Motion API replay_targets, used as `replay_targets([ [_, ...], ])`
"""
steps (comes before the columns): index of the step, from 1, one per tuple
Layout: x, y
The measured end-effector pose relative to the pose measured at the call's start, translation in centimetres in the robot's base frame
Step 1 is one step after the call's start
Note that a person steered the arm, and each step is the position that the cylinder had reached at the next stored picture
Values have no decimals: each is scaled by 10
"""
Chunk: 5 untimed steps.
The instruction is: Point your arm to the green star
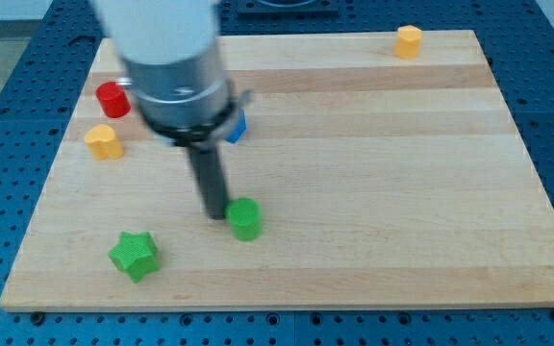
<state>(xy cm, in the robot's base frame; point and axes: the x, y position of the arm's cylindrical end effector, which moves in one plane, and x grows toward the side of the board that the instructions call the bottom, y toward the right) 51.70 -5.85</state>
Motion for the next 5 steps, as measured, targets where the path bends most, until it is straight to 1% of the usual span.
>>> replay_targets([
  [1,32,43],
  [2,45,43],
  [3,79,12],
  [4,101,3],
  [5,102,-60],
])
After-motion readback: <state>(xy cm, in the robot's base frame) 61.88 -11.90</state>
